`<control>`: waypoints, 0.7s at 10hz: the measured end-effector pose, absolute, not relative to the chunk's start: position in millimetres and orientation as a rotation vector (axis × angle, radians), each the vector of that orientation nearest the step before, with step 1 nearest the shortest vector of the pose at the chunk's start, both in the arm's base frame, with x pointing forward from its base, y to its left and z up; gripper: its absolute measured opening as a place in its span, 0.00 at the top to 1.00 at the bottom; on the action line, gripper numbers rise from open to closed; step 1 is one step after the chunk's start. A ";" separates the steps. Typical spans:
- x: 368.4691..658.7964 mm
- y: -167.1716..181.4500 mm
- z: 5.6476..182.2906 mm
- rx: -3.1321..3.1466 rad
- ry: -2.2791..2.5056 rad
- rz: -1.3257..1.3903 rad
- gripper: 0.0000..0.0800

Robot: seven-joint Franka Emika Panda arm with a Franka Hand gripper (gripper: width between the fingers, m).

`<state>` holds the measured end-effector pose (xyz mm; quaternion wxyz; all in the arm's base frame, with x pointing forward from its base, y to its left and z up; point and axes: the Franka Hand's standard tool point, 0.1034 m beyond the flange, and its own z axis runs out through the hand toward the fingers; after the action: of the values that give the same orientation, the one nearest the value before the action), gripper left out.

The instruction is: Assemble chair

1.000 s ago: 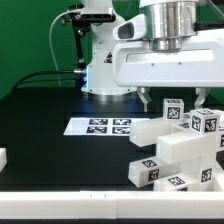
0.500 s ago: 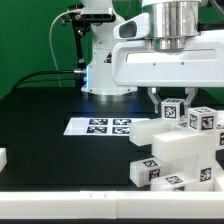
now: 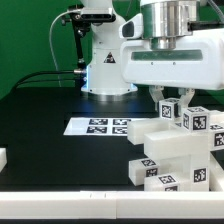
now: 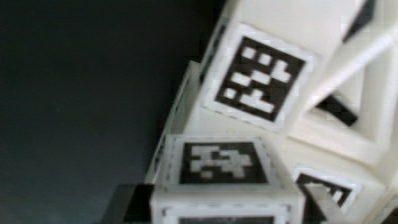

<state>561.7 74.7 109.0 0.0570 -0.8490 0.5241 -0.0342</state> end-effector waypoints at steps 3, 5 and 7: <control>565.5 79.1 108.3 -2.258 1.974 -0.064 0.67; 568.2 81.4 107.3 -2.061 2.151 -0.039 0.67; 570.3 81.4 107.1 -1.899 2.278 -0.019 0.67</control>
Offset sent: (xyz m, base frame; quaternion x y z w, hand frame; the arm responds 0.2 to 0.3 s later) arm 0.0054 0.0063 -0.0020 -0.0043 -0.0118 0.3295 0.9441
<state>570.3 81.4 107.1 0.0876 -0.6378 0.7651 -0.0064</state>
